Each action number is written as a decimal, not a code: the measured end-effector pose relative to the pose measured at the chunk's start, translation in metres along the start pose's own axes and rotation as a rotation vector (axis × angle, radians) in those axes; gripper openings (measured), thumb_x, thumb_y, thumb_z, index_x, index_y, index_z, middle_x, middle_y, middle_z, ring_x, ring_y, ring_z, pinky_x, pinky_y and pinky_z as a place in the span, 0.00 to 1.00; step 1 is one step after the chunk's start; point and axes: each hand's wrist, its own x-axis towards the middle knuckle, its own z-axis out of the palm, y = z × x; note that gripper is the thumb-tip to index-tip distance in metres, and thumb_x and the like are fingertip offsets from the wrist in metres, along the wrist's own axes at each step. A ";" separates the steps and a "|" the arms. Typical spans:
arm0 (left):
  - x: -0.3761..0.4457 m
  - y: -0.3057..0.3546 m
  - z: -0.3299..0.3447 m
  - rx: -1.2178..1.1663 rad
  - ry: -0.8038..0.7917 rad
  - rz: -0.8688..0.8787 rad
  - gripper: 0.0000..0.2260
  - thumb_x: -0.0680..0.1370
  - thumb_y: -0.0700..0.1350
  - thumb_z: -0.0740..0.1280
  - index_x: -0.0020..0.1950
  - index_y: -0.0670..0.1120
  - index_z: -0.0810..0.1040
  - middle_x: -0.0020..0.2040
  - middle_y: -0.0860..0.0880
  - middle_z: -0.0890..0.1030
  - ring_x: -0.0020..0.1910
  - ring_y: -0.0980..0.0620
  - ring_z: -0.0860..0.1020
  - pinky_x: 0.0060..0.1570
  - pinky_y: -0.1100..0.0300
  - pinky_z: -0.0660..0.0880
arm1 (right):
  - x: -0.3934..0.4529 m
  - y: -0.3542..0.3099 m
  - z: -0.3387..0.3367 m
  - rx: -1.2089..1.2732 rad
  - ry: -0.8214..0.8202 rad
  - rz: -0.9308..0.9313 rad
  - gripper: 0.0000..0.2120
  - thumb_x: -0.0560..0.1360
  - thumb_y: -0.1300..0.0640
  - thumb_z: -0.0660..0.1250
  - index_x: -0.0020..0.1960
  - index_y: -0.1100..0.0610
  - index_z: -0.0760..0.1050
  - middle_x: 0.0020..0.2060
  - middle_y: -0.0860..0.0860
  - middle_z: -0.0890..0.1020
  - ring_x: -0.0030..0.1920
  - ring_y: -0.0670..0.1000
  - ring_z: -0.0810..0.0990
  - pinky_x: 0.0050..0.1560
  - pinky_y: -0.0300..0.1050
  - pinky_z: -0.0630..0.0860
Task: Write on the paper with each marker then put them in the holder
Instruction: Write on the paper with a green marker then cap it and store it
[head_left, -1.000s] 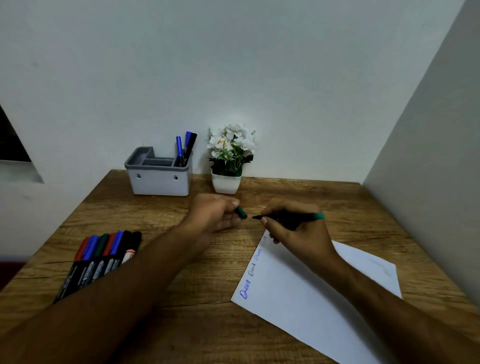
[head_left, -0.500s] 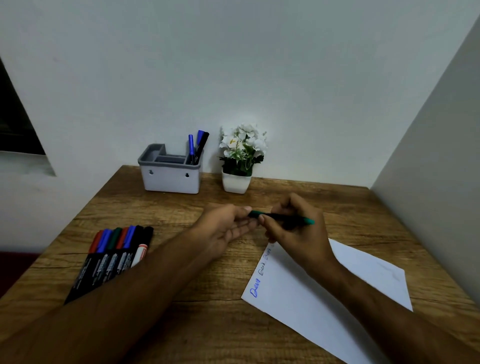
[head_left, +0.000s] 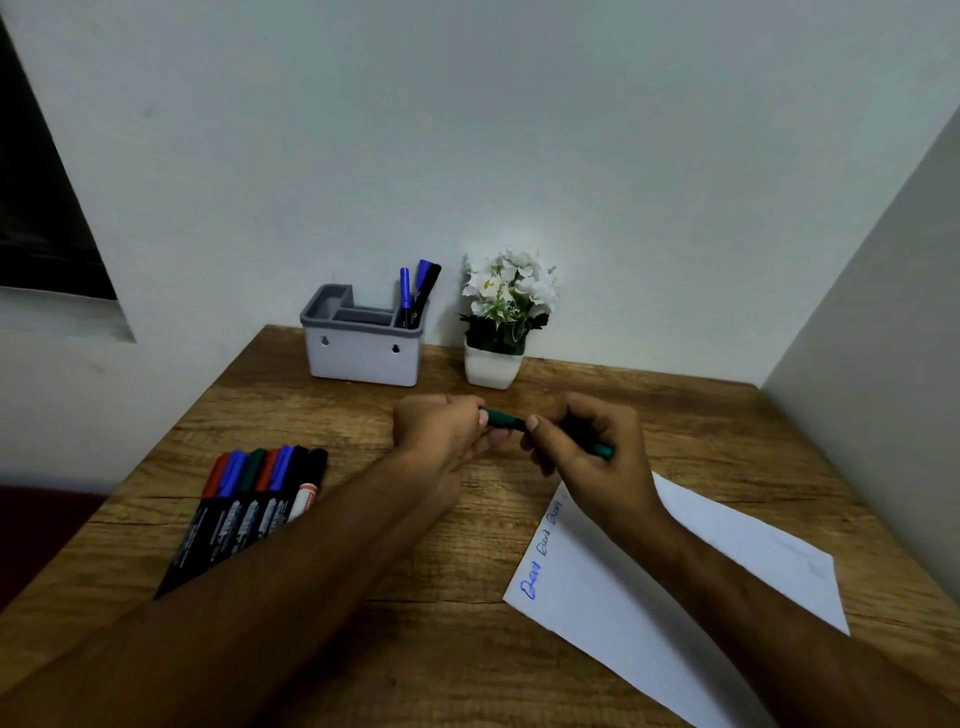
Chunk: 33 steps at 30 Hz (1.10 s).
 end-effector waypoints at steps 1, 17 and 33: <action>0.001 0.002 0.000 -0.011 0.012 0.019 0.04 0.79 0.33 0.65 0.48 0.37 0.79 0.39 0.40 0.81 0.25 0.52 0.81 0.27 0.63 0.78 | 0.002 0.000 0.003 0.007 0.007 -0.009 0.08 0.79 0.65 0.71 0.41 0.64 0.81 0.33 0.57 0.84 0.30 0.54 0.81 0.30 0.51 0.78; 0.029 0.052 -0.046 0.251 0.062 0.764 0.13 0.74 0.36 0.74 0.58 0.42 0.82 0.45 0.47 0.85 0.46 0.52 0.85 0.45 0.57 0.83 | 0.062 -0.016 0.071 -0.133 -0.056 0.077 0.12 0.72 0.66 0.77 0.55 0.57 0.85 0.39 0.41 0.85 0.41 0.38 0.85 0.44 0.32 0.80; 0.089 0.118 -0.039 0.628 0.133 1.071 0.11 0.73 0.42 0.76 0.55 0.44 0.85 0.46 0.49 0.86 0.44 0.57 0.84 0.51 0.60 0.81 | 0.154 -0.025 0.129 -0.368 0.279 -0.072 0.07 0.77 0.61 0.69 0.47 0.58 0.86 0.38 0.52 0.87 0.38 0.50 0.84 0.44 0.51 0.82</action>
